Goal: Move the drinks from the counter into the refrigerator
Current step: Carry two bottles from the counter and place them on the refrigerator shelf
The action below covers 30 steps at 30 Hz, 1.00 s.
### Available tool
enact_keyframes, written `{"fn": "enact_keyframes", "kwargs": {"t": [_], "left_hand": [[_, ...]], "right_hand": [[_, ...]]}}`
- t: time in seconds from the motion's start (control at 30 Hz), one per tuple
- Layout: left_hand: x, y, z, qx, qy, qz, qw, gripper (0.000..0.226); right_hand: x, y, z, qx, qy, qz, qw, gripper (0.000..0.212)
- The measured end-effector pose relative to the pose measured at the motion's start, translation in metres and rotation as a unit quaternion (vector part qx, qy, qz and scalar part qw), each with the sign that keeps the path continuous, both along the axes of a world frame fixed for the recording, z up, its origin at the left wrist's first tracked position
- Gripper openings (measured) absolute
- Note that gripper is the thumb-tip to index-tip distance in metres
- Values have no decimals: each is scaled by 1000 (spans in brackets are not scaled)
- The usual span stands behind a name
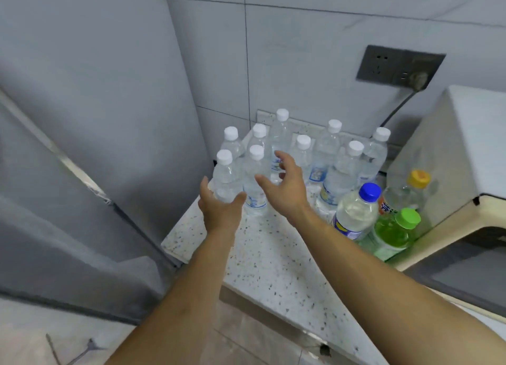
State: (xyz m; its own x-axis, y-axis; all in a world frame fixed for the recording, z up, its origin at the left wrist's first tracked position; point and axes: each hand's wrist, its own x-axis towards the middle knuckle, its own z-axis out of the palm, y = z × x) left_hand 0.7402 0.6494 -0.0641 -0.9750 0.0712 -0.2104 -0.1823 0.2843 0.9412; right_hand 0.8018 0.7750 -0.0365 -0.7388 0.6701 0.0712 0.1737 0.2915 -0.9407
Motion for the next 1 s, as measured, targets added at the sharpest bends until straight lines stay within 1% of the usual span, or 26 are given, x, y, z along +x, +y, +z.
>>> {"fn": "enact_keyframes", "kwargs": {"t": [0.1,0.27,0.37,0.43,0.6,0.73,0.8,0.93,1.0], "left_hand": [[-15,8,-1,-27,22,-17,999,93],[-26,15,-5,-17,32,-29,999,65],[-18,8,-7,-6,33,-34,999,67],[-7,1,-11,-19,37,-38,998,68],[24,-19,-19,-36,45,-57,997,71],[45,-37,-21,-38,53,-96,993,76],[58,-45,-20,-27,60,-116,991,75],[73,-54,-18,-7,61,-160,985,65],[75,-52,-19,1,54,-187,981,63]], "right_hand": [[-23,5,0,41,-19,34,998,65],[-29,1,-4,37,-38,69,996,61],[-13,0,-6,41,-21,82,995,60],[4,-2,-11,57,2,86,995,55],[56,-6,-29,44,35,52,997,51],[91,-6,-26,44,55,33,997,50],[106,-6,-22,45,54,32,997,50],[125,-8,-19,70,27,46,996,57],[124,-11,-22,64,6,41,997,61]]}}
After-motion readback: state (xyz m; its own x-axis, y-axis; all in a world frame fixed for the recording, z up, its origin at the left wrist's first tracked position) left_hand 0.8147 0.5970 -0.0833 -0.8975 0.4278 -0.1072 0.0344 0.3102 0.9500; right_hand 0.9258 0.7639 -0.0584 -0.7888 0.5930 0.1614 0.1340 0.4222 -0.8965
